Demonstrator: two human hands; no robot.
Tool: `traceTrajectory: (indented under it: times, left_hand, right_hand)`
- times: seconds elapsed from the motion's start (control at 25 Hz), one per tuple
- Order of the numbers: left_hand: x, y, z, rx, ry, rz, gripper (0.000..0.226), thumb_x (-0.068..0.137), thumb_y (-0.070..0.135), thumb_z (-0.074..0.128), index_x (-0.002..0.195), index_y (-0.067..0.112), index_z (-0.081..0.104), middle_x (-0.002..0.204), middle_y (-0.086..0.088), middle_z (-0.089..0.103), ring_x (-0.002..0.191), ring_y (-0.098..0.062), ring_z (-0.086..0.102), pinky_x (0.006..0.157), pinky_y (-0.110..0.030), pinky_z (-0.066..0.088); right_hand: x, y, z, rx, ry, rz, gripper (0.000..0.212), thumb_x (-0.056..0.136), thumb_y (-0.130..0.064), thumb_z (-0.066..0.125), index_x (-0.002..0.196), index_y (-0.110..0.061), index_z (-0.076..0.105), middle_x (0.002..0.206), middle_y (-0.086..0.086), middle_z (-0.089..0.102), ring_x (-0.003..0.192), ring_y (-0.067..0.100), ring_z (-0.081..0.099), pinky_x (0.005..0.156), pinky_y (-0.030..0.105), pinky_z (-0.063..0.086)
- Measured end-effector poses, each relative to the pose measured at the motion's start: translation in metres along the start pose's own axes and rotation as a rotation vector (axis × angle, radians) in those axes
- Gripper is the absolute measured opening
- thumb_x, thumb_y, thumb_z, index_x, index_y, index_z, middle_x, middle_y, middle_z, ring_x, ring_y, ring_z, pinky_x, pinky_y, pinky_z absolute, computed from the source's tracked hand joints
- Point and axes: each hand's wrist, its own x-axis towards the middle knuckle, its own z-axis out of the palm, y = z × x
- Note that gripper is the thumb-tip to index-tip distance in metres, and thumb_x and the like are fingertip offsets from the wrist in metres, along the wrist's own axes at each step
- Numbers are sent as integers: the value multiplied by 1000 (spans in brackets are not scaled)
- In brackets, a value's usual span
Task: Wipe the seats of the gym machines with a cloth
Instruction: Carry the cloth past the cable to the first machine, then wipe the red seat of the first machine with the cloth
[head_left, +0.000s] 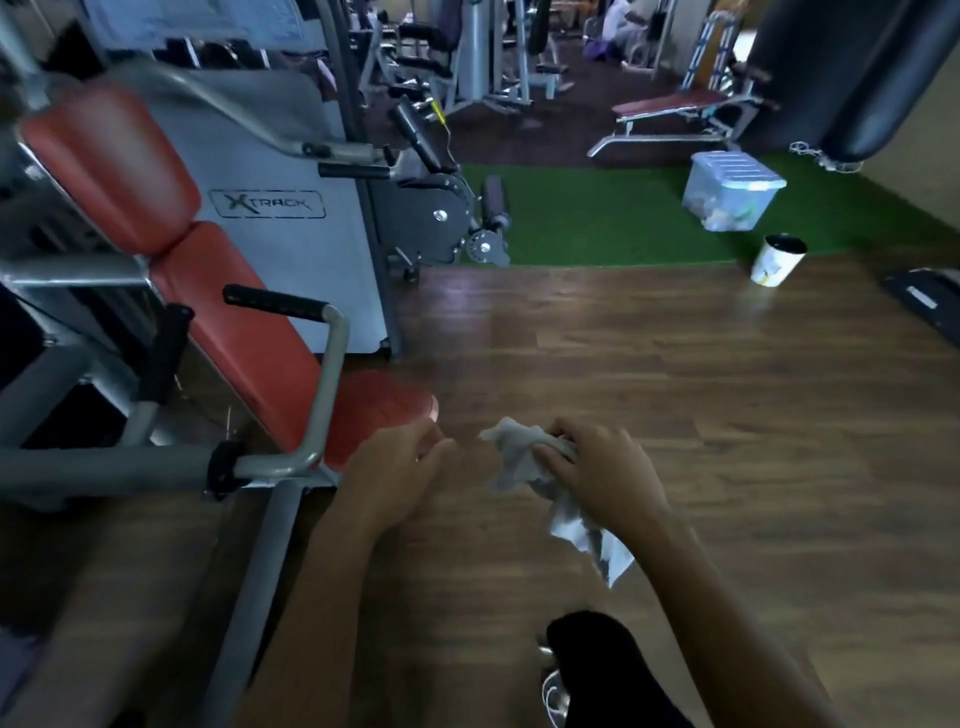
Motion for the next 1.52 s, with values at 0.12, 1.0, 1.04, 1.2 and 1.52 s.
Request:
traceTrajectory:
  times: [0.12, 1.0, 1.04, 1.2, 1.52]
  left_hand:
    - [49, -2, 8, 35, 27, -59, 34, 92, 57, 48, 85, 27, 60, 74, 7, 62, 73, -15, 60, 61, -33, 43]
    - [252, -70, 42, -162, 431, -769, 19, 97, 48, 54, 92, 35, 66, 85, 11, 70, 82, -6, 64, 82, -38, 53]
    - [258, -81, 43, -177, 433, -789, 18, 97, 46, 54, 93, 33, 67, 86, 10, 70, 83, -7, 64, 82, -38, 52]
    - [280, -117, 46, -217, 441, -860, 22, 98, 42, 55, 100, 26, 69, 93, 7, 69, 88, -12, 64, 81, -36, 51]
    - [323, -170, 73, -281, 464, -1100, 18, 97, 43, 53, 98, 33, 67, 96, 14, 67, 91, -10, 64, 84, -37, 54]
  right_hand:
    - [66, 27, 2, -6, -42, -95, 18, 91, -49, 61, 96, -33, 66, 82, -8, 70, 76, 19, 63, 62, 33, 42]
    - [473, 35, 68, -11, -475, -780, 17, 102, -43, 49, 104, -27, 56, 90, -11, 65, 81, 6, 61, 69, 24, 45]
    - [482, 24, 80, -24, -503, -801, 18, 102, -42, 49, 104, -26, 56, 90, -10, 65, 81, 6, 61, 68, 23, 44]
    - [512, -5, 123, -16, -531, -872, 20, 102, -41, 50, 104, -23, 58, 91, -8, 64, 81, 7, 62, 71, 28, 52]
    - [568, -21, 217, -68, -749, -876, 35, 89, -33, 69, 123, -24, 66, 108, -6, 54, 86, 12, 64, 77, 29, 57]
